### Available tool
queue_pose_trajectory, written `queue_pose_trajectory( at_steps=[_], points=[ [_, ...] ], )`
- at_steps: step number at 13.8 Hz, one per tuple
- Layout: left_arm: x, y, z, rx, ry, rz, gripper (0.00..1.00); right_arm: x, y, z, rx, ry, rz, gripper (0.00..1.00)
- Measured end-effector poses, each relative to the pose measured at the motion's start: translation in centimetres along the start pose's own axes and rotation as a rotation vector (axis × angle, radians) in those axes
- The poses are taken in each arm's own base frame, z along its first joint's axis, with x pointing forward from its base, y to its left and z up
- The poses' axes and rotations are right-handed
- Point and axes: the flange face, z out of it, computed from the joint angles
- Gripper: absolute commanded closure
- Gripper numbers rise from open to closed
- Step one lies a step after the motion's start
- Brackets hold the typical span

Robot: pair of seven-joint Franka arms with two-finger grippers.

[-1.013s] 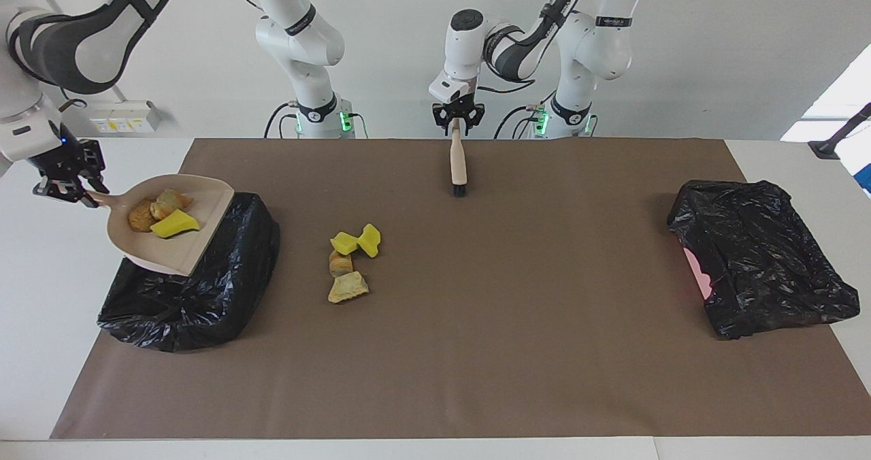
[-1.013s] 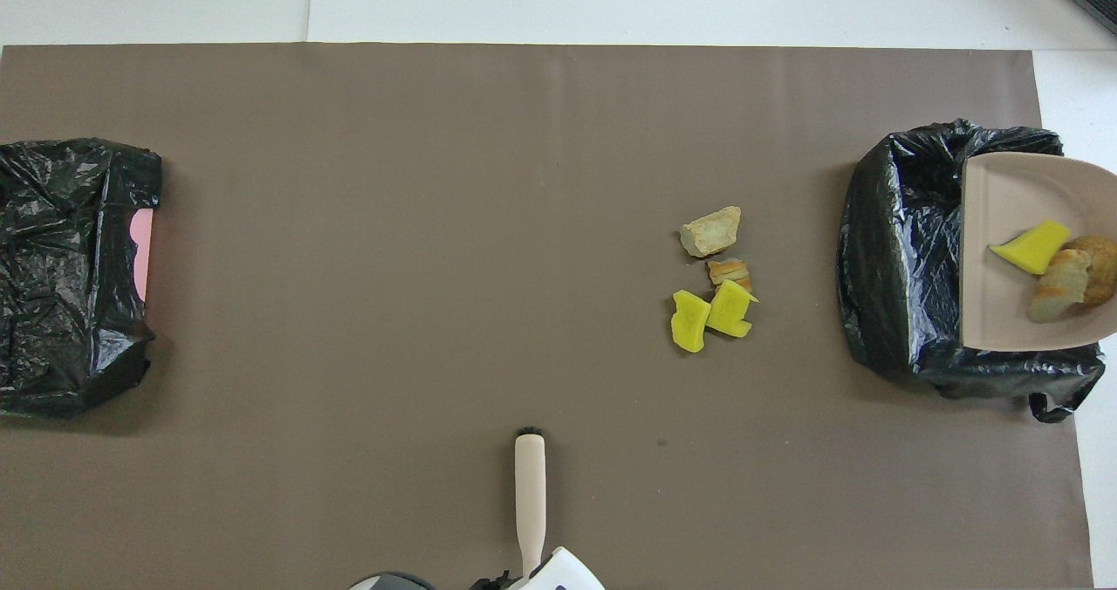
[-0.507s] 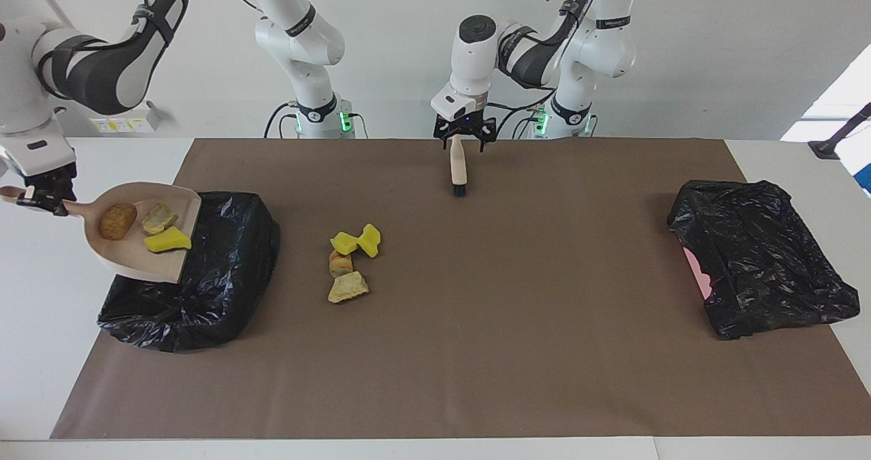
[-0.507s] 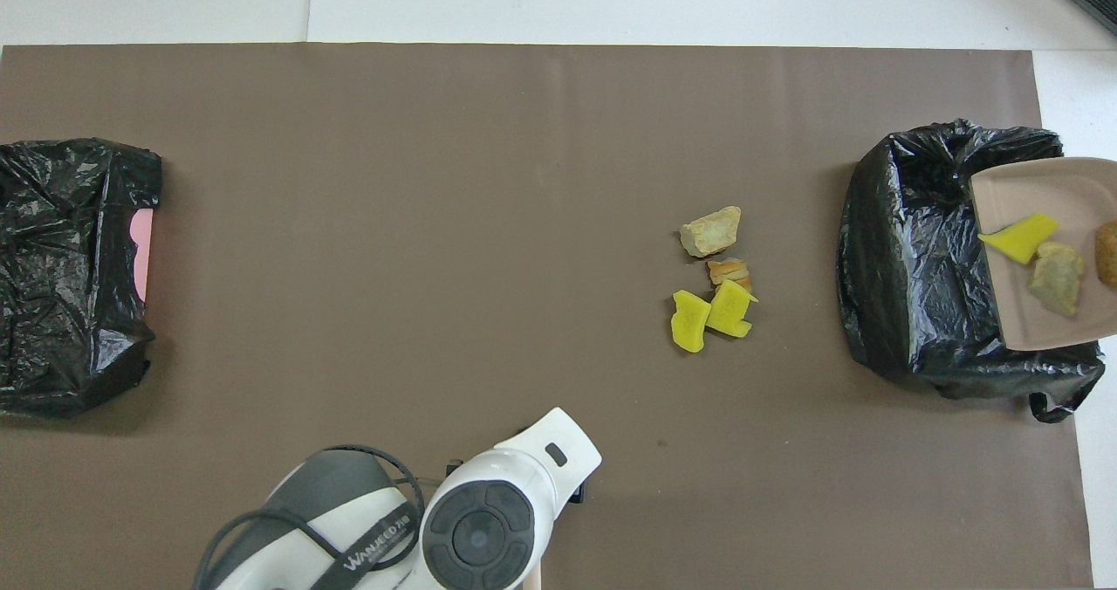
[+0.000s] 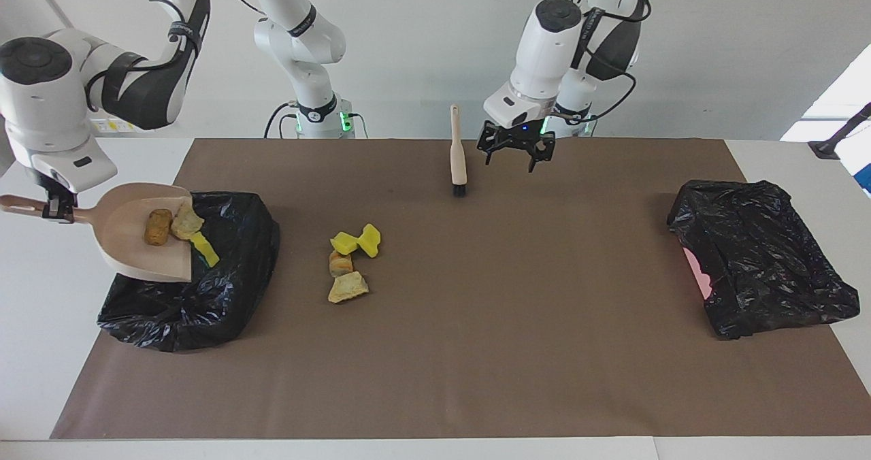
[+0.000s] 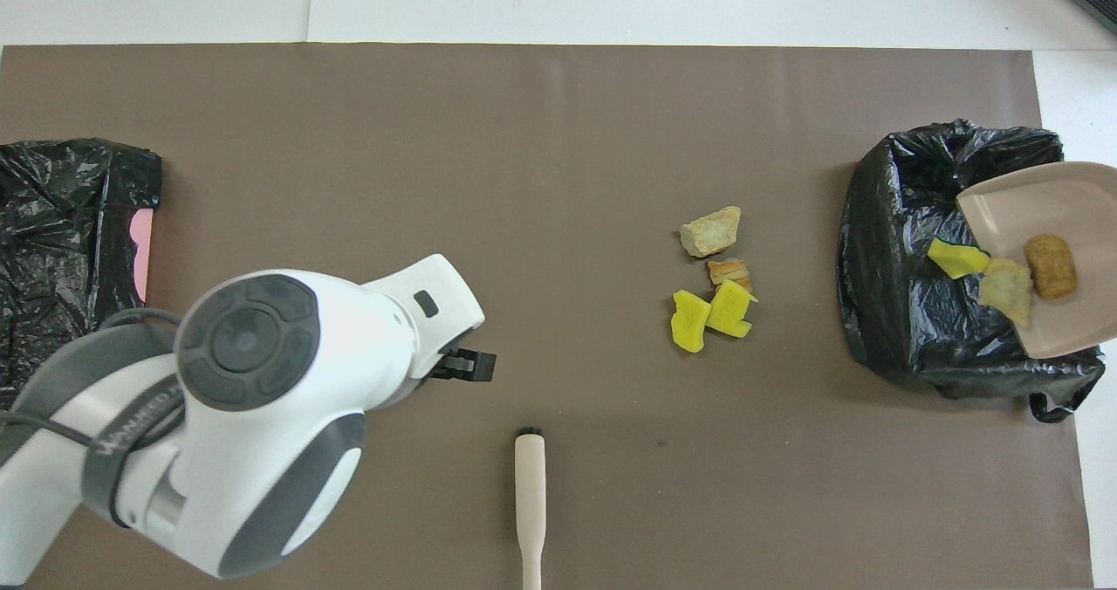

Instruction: Sweep and dump trash in bin

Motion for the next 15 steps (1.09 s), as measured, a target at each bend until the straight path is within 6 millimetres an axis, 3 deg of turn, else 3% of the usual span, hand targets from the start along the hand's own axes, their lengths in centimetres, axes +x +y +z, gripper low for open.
queue_pose_trajectory(
  at_steps=[2, 4, 7, 9, 12, 15],
  points=[
    [1.6, -4.3, -3.3, 0.004, 0.035, 0.05, 0.0, 0.8, 0.5, 0.0, 0.007, -0.034, -0.035, 1.0],
    [2.5, -7.4, -6.9, 0.031, 0.069, 0.071, 0.0, 1.6, 1.0, -0.3, 0.013, -0.073, -0.073, 1.0],
    [2.3, -10.5, -13.1, 0.082, 0.087, 0.07, 0.0, 1.7, 1.0, -0.8, 0.022, -0.108, -0.093, 1.0],
    [1.8, -13.1, -16.2, 0.087, 0.087, 0.034, 0.0, 1.3, 0.3, -1.7, 0.041, -0.135, -0.095, 1.0],
    [2.0, -16.2, -19.0, 0.092, 0.07, -0.018, 0.0, 1.1, -1.1, -4.9, 0.057, -0.152, -0.079, 1.0],
    [2.6, -19.2, -20.4, 0.097, 0.042, -0.013, 0.0, 0.5, -3.8, -9.2, 0.053, -0.159, 0.03, 1.0]
  ],
)
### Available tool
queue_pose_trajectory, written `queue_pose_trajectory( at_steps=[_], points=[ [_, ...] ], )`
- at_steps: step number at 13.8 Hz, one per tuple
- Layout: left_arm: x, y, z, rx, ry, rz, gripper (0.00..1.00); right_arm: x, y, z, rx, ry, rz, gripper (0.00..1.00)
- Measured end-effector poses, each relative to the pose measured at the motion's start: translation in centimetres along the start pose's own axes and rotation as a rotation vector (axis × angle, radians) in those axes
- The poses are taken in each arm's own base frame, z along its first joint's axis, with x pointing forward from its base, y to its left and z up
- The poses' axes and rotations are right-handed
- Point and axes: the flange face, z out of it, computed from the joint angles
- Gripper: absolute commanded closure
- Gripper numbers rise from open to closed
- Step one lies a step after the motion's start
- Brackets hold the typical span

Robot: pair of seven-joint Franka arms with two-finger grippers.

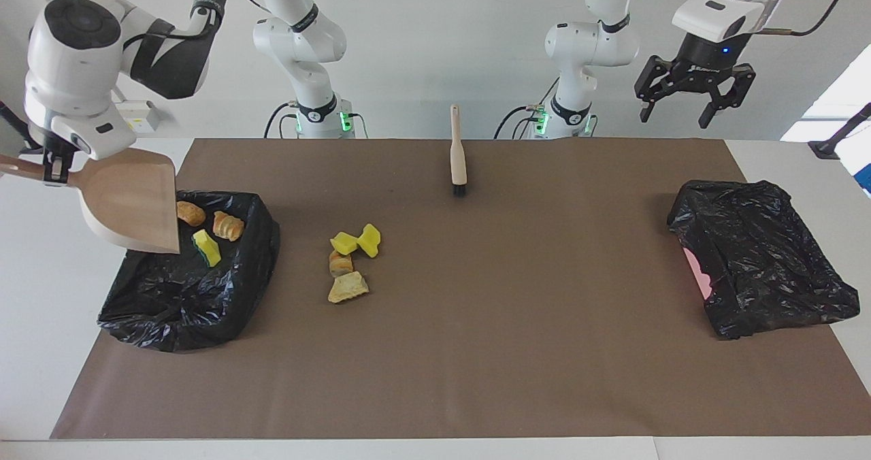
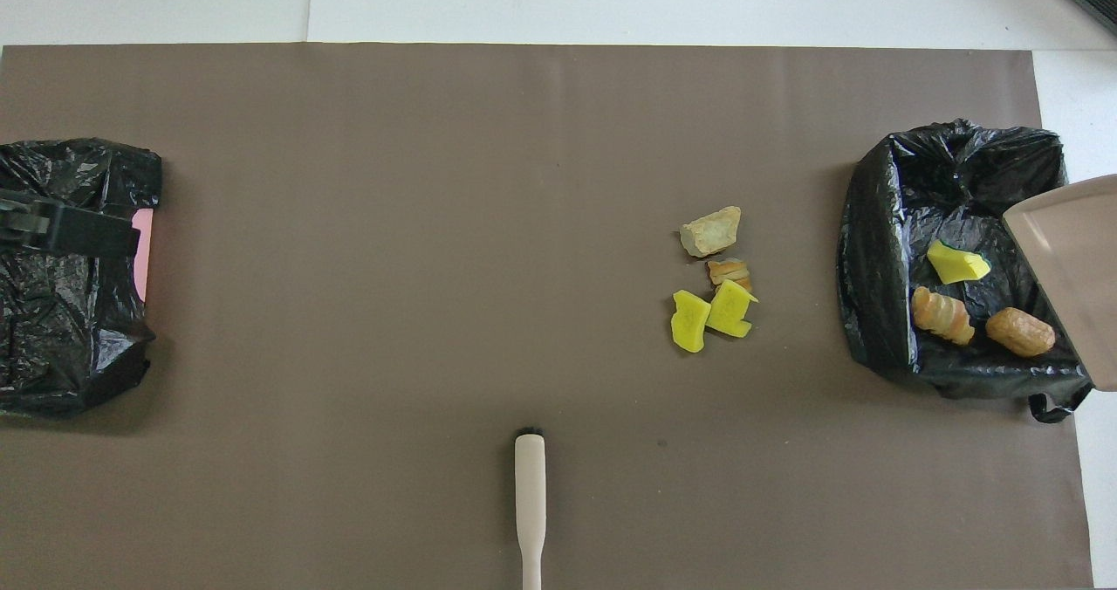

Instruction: Sweep and dump trash in bin

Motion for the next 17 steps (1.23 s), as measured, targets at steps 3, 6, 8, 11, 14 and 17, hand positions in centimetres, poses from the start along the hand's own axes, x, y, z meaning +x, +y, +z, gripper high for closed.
queue_pose_trajectory(
  at_steps=[3, 6, 8, 11, 14, 17],
  points=[
    [-0.7, -2.6, -0.3, -0.001, -0.033, 0.0, 0.0, 1.8, -1.1, -4.0, 0.008, 0.037, 0.17, 1.0],
    [-1.2, -2.8, -0.9, -0.002, -0.039, -0.003, 0.0, 6.8, 0.1, -6.9, 0.01, 0.166, 0.38, 1.0],
    [-1.6, -3.0, -0.9, -0.004, -0.058, -0.008, 0.0, 10.0, 1.0, -8.5, 0.021, 0.259, 0.525, 1.0],
    [-2.5, -3.6, -0.9, -0.005, -0.066, -0.022, 0.0, 15.7, 2.2, -10.2, 0.076, 0.353, 0.707, 1.0],
    [-2.7, -4.1, -0.1, -0.007, -0.083, -0.031, 0.0, 24.4, 3.7, -12.8, 0.164, 0.419, 0.891, 1.0],
    [-2.2, -4.2, 0.6, -0.006, -0.078, -0.032, 0.0, 31.5, 5.6, -14.4, 0.269, 0.506, 1.078, 1.0]
  ],
)
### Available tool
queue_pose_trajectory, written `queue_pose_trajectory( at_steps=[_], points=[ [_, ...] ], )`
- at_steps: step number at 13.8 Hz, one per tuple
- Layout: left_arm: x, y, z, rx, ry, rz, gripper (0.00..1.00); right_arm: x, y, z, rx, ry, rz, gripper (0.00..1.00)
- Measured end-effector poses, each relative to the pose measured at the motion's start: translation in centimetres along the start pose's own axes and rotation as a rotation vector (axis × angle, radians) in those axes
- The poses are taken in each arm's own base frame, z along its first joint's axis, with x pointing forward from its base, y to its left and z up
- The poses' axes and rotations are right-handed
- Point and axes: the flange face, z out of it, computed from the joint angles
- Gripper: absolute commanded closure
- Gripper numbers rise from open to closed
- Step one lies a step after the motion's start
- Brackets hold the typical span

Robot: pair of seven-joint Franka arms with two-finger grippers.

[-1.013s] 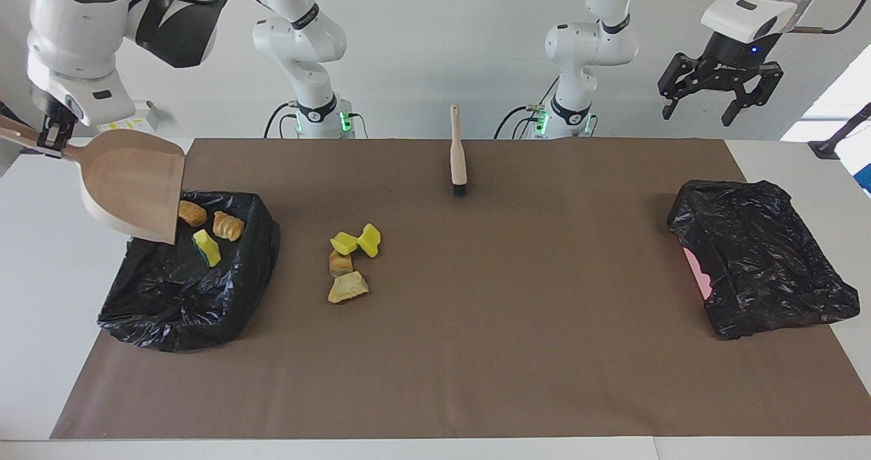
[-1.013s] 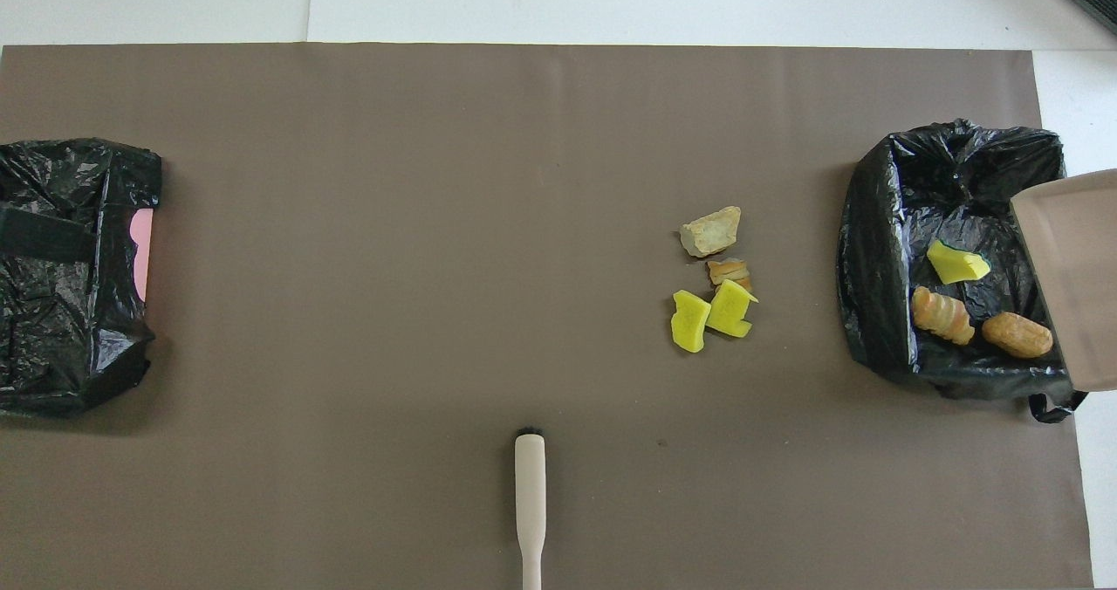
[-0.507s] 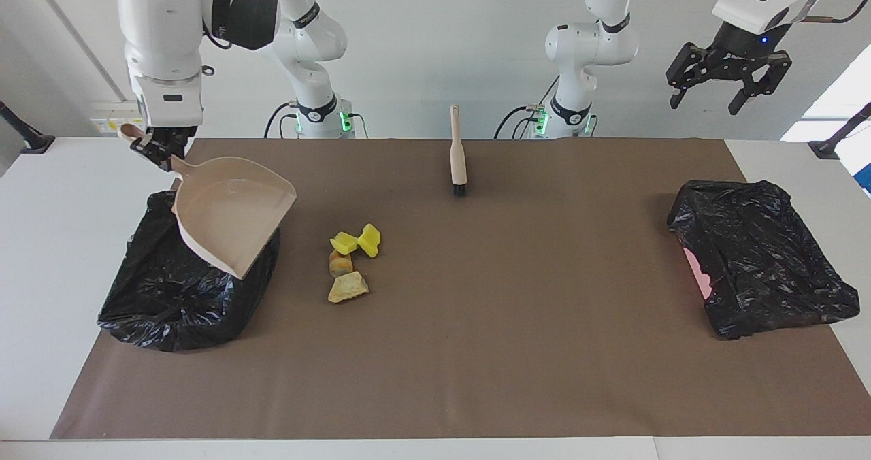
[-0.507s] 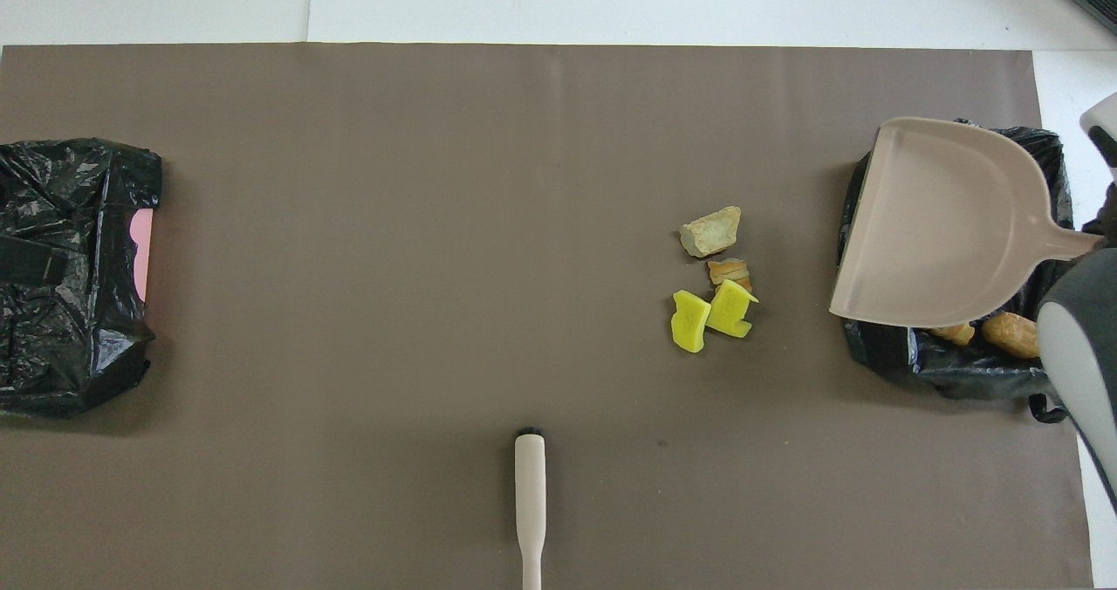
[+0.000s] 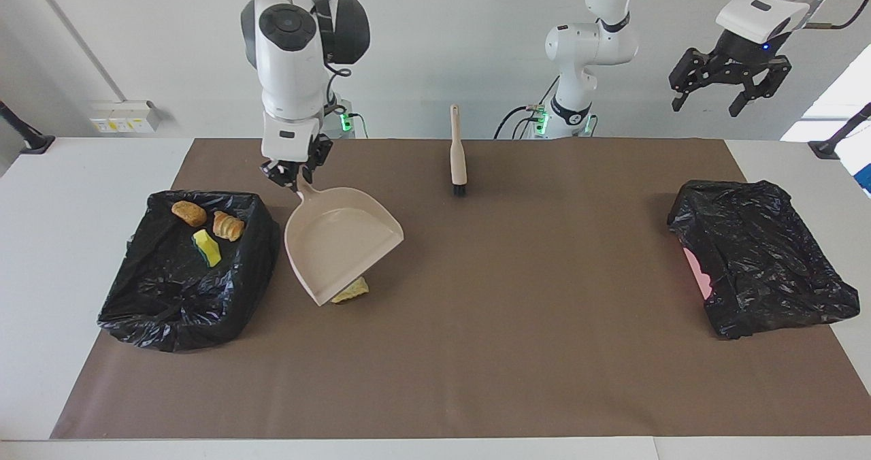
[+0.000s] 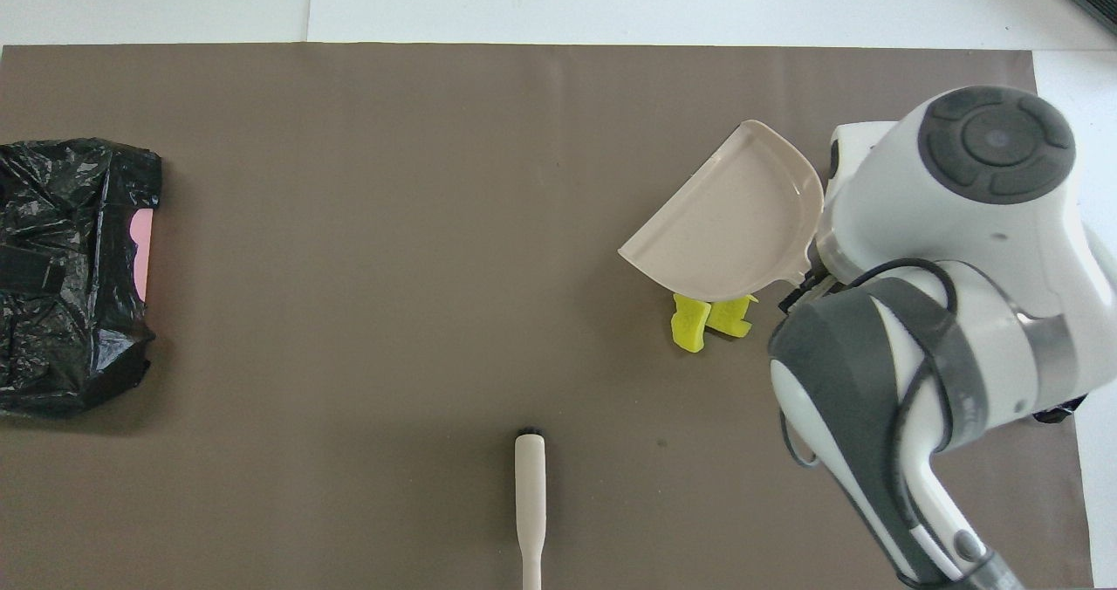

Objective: Sweep and dump trash in bin
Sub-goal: 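Bring the empty dustpan back and set it down with the right gripper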

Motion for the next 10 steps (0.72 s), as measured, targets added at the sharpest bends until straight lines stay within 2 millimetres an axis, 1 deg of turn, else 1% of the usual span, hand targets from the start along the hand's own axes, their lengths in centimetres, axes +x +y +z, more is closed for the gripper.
queue_pose_trajectory(
  at_steps=[2, 5, 7, 10],
  points=[
    [0.1, -0.1, 0.8, -0.002, -0.013, 0.002, 0.0, 3.4, -3.5, 2.0, 0.048, 0.037, 0.107, 1.0],
    [-0.5, -0.4, 1.9, -0.004, -0.021, 0.002, 0.0, 7.5, -8.4, 4.2, 0.136, 0.07, 0.251, 1.0],
    [-1.0, -0.4, 2.1, -0.004, -0.019, 0.002, 0.0, 9.8, -11.0, 5.5, 0.184, 0.084, 0.363, 1.0],
    [-1.2, -0.4, 2.0, -0.003, -0.013, 0.001, 0.0, 13.1, -13.9, 8.2, 0.21, 0.114, 0.465, 1.0]
  ],
)
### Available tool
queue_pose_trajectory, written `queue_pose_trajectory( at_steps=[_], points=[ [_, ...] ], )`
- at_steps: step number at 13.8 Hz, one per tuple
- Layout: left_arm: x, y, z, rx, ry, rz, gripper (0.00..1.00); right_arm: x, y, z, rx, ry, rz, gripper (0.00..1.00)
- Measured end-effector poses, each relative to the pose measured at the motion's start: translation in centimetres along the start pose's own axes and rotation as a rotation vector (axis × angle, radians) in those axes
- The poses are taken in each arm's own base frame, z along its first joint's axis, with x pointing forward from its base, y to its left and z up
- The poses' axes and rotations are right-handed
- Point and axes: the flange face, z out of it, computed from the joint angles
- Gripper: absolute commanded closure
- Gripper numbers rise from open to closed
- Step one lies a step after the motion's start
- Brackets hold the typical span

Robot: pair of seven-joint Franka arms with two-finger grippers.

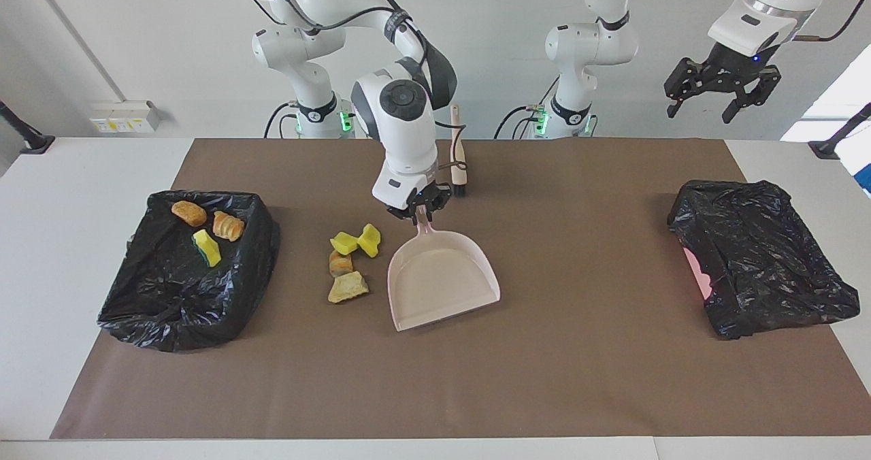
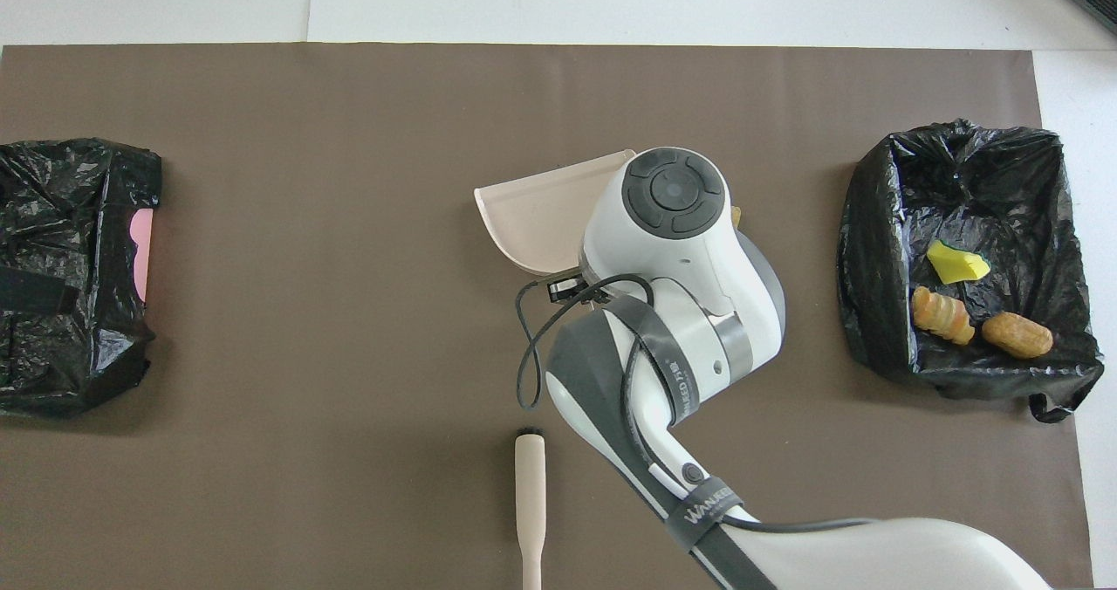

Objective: Sweep and dump trash in bin
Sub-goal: 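Bring the empty dustpan back and set it down with the right gripper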

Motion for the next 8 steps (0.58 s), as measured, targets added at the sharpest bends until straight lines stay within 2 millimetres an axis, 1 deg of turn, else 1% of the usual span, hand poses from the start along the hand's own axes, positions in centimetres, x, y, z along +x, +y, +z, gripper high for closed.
queue_pose_trajectory(
  at_steps=[2, 3, 4, 6, 7, 8],
  points=[
    [0.2, 0.0, 0.0, 0.002, 0.01, 0.0, 0.0, 0.8, -2.1, 2.3, 0.013, 0.029, 0.034, 1.0],
    [0.3, -0.1, 0.1, 0.002, 0.01, 0.0, 0.0, 1.1, -2.7, 3.2, 0.018, 0.039, 0.049, 1.0],
    [0.4, -0.1, 0.3, 0.001, 0.008, 0.0, 0.0, 1.4, -3.1, 3.7, 0.021, 0.046, 0.064, 1.0],
    [0.6, -0.1, 0.4, 0.001, 0.006, 0.0, 0.0, 1.8, -3.0, 3.7, 0.025, 0.051, 0.107, 1.0],
    [0.6, -0.1, 0.4, 0.002, 0.009, 0.0, 0.0, 1.9, -3.0, 3.6, 0.029, 0.058, 0.13, 0.96],
    [0.6, -0.1, 0.4, 0.002, 0.011, -0.001, 0.0, 2.0, -3.1, 3.6, 0.038, 0.071, 0.147, 0.84]
  ],
)
